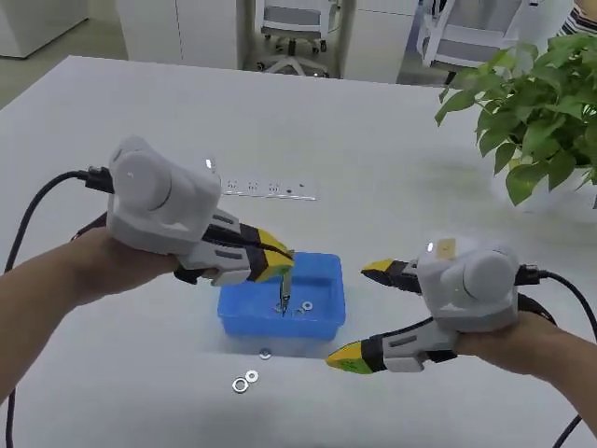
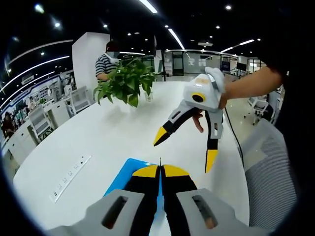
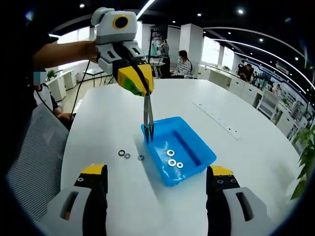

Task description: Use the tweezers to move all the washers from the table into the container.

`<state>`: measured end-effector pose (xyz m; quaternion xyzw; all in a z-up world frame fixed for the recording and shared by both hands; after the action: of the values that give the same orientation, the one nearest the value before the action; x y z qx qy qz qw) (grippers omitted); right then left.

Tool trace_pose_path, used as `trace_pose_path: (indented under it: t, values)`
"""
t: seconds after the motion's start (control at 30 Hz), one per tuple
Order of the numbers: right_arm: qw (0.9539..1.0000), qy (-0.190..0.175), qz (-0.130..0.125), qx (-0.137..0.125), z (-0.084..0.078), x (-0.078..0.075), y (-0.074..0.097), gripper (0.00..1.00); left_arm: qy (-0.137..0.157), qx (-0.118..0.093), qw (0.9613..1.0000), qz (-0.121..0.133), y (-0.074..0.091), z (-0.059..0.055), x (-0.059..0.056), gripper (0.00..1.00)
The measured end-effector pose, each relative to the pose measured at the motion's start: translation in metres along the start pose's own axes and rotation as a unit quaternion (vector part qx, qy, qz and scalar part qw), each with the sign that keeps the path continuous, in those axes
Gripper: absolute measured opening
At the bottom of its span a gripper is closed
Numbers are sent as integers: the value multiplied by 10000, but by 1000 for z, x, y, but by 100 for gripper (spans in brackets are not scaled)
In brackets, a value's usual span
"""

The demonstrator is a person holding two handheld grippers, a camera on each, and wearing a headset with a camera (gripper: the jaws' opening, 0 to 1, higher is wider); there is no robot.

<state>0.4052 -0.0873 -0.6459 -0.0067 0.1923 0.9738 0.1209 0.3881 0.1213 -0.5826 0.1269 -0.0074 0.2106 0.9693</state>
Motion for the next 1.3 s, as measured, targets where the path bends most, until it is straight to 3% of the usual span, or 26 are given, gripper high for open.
trace_pose_path:
  t: [0.5,0.87,1.3]
  values:
    - [9996,-144,-108,-197,-8,17,10,100,14,13,10000,-12,7,-6,-15,5]
    - [9998,-139,-82,-113,-14,23,13,100,-23,113,9999,-79,6,-27,-23,5]
    - [9996,-262,-75,17,-21,31,17,100,-101,190,9997,-147,4,-49,-23,5]
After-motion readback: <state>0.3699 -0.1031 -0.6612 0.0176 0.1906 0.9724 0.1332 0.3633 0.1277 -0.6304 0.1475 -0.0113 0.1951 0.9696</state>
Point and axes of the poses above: the centre of the closed fingertips' face, and the gripper's own axes: y roughly backward along the fingers, x roughly to its left, z roughly out of its top, the point moved 10 cm from there along y, roughly backward along the fingers, and after that the axes turned 14 degrees about -x, right-handed, at the moved point
